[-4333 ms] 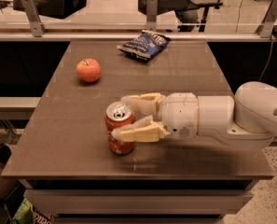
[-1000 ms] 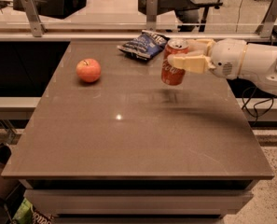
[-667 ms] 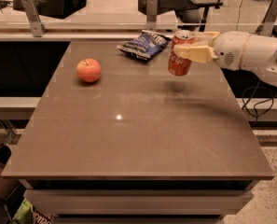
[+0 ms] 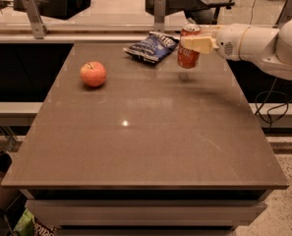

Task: Move coke can near blue chip bag

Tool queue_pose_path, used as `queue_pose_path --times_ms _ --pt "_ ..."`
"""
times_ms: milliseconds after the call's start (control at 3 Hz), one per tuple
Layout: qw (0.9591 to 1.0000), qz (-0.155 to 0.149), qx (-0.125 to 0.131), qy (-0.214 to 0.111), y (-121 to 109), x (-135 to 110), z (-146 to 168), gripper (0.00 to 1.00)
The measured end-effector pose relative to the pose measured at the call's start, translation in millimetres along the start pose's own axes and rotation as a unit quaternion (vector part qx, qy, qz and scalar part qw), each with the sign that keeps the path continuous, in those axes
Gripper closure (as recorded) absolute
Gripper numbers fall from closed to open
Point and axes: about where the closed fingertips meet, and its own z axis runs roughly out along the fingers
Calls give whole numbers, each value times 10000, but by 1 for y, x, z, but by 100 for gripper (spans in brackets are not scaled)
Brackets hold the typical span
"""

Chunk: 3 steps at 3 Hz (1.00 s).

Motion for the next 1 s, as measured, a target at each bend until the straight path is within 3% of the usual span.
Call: queue_pose_path --times_ms 1000 --pt "9995 188 206 -167 -26 40 60 100"
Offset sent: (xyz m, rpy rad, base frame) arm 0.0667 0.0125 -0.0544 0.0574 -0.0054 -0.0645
